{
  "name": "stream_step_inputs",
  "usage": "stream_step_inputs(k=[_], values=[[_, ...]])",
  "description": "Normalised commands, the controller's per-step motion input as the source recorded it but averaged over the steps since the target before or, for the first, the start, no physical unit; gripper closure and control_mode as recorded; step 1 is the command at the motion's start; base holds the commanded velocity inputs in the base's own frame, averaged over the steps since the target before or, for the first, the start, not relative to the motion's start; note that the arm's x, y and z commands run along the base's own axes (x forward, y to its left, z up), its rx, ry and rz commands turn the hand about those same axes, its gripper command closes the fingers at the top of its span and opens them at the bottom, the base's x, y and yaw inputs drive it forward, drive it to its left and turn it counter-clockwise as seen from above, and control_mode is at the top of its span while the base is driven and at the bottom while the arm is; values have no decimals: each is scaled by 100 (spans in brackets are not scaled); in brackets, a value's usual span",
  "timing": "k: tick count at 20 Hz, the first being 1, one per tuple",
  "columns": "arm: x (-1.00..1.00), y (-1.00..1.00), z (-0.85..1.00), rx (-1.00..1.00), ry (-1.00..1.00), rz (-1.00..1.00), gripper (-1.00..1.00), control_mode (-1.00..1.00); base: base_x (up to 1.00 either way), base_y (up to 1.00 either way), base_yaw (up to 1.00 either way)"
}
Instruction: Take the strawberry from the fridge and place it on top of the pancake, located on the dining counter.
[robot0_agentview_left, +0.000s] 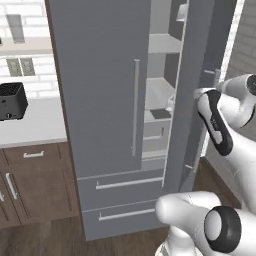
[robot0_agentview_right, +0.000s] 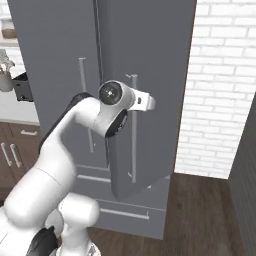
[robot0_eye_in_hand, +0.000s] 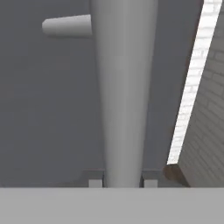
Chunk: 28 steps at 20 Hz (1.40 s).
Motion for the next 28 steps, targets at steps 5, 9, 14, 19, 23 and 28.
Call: stream_step_inputs(k=[5,9,14,19,23,28], values=[[-89,-94,-18,0,8,0,100,-100,0,0,0],[-89,-60,16,0,2,0,-100,-100,0,0,0],[-99,-6,24,-3,10,-6,-100,-100,0,0,0],[-19,93,22,-30,27,-2,-100,-100,0,0,0],[5,97,10,-47,33,-1,-100,-100,0,0,0],[15,92,0,-52,40,0,-100,-100,0,0,0]])
